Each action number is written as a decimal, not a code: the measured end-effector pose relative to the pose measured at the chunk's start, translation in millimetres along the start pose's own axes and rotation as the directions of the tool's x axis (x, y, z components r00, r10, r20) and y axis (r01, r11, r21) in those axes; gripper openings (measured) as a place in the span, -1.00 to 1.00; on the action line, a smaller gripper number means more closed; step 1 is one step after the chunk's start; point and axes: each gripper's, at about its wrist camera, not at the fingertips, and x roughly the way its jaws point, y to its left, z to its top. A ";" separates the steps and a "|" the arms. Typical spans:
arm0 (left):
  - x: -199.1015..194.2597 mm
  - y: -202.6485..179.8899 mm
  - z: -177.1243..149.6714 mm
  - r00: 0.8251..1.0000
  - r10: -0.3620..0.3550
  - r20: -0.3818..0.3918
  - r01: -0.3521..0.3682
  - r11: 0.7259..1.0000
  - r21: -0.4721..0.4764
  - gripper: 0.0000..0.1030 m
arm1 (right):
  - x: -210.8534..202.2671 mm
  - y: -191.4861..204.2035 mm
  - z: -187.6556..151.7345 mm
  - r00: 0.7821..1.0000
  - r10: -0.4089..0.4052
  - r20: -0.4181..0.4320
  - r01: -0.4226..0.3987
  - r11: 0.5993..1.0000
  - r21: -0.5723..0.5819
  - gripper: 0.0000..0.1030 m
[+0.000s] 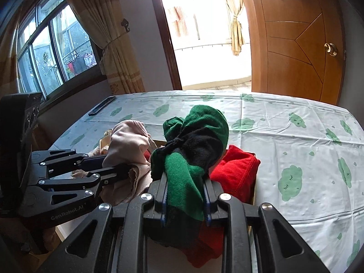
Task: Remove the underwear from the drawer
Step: 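Lower the garments into the tray and open both tools, then withdraw both open tools from the tray down into the drawer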
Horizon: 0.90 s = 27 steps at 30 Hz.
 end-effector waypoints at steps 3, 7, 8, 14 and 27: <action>-0.1 -2.6 -2.2 1.000 0.013 0.014 -0.013 1.000 0.010 -0.39 | 5.8 -4.9 -3.7 1.000 -0.004 -0.025 0.005 1.000 0.012 -0.47; 1.0 -7.0 -3.4 1.000 0.018 0.016 -0.018 1.000 0.020 -0.28 | 8.9 -8.5 -6.5 0.999 -0.002 -0.034 0.003 1.000 0.022 -0.32; 0.7 -8.0 -3.6 1.000 0.018 0.018 -0.018 1.000 0.020 -0.21 | 9.7 -10.0 -6.8 0.999 -0.004 -0.034 0.005 1.000 0.024 -0.28; -4.5 -10.5 -6.7 0.999 0.031 0.042 -0.032 0.999 0.033 0.06 | -1.6 -14.5 -11.6 1.000 -0.011 -0.002 0.011 0.999 0.037 0.27; -59.9 -20.8 -28.0 0.981 -0.048 0.190 0.041 0.998 0.044 0.44 | -51.0 -0.9 -30.3 0.991 0.079 0.107 -0.081 0.997 0.010 0.45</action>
